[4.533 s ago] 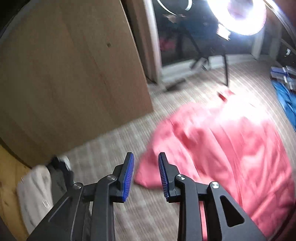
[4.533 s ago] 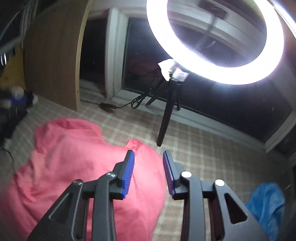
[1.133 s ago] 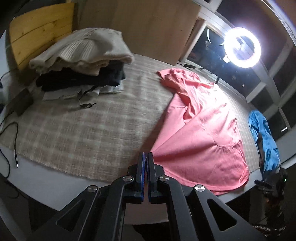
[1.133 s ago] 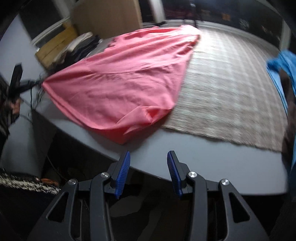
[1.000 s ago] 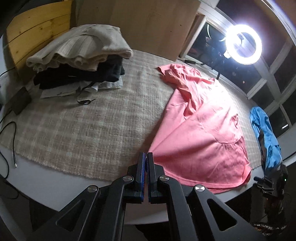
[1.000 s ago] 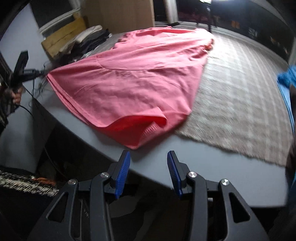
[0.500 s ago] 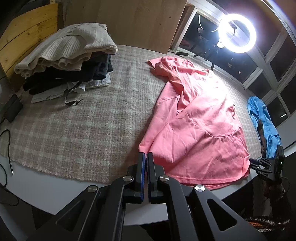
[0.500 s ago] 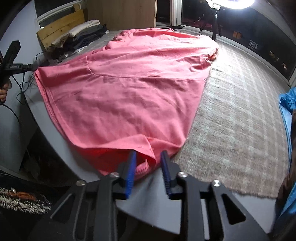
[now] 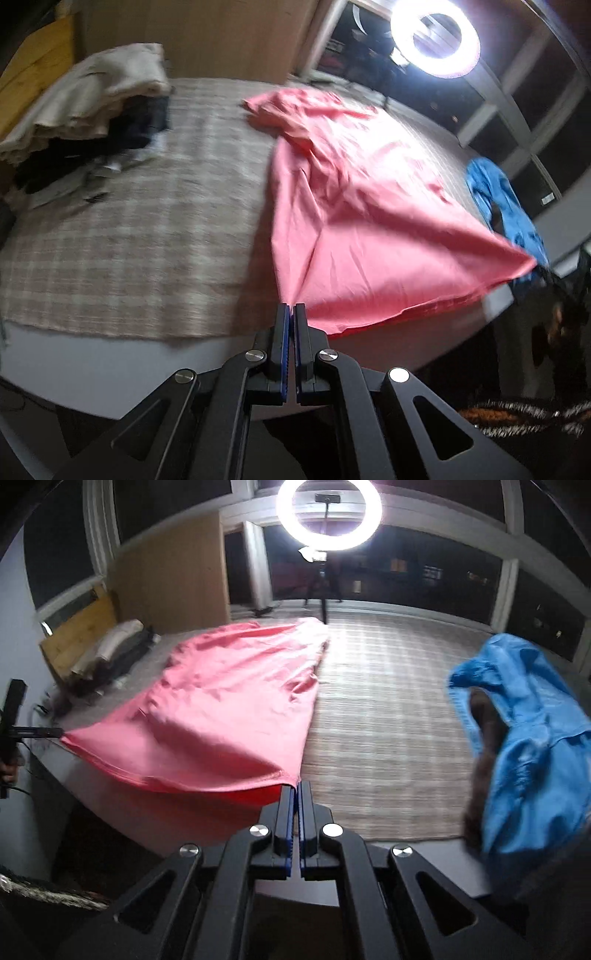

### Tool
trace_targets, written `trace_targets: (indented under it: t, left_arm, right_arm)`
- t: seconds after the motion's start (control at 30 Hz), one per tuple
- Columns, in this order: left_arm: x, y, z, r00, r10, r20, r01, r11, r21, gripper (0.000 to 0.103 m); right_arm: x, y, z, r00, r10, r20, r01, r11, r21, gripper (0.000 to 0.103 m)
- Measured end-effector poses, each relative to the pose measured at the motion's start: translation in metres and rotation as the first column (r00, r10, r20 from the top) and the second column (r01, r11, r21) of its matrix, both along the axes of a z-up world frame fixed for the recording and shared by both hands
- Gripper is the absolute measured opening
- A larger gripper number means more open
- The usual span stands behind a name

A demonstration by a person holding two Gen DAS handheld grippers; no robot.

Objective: Fold clothes
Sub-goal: 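Lift the pink shirt hem with both grippers and raise it up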

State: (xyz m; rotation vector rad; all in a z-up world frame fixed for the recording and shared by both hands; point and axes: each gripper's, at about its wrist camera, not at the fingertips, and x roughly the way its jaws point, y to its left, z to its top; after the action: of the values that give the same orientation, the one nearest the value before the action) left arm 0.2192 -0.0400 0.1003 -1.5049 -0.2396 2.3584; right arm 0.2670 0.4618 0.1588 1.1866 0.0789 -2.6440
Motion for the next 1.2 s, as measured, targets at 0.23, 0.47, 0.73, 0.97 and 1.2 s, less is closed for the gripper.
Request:
trace_targets:
  t: [0.23,0.47,0.73,0.97,1.2]
  left_arm:
    - [0.004,0.013,-0.024,0.998,-0.011,0.066,0.010,1.000,0.005,0.007]
    - [0.010,0.027,-0.039,0.997,-0.010,0.071,0.013,0.999,-0.048,0.027]
    - [-0.004,0.043,-0.062,0.995,-0.026,0.092,0.034,0.996,-0.080,0.000]
    - [0.019,-0.017,0.058,0.982,0.161,-0.103,-0.146,0.979,0.141,0.000]
    - [-0.006,-0.026,0.125,0.963,0.163,-0.215,-0.141,0.983,0.114,0.000]
  right_arm:
    - [-0.013,-0.003,-0.019,0.999,0.001,0.039,-0.004,0.998,0.066,0.002]
    - [-0.023,-0.005,-0.024,0.998,0.023,0.066,-0.027,0.997,0.068,0.002]
    - [-0.030,-0.001,-0.028,0.996,0.009,0.086,-0.015,0.997,0.075,0.002]
    - [-0.027,0.008,0.033,0.999,-0.025,-0.038,0.028,0.996,0.082,0.002]
    - [-0.032,0.009,0.087,0.984,-0.054,-0.168,0.067,0.995,0.070,0.002]
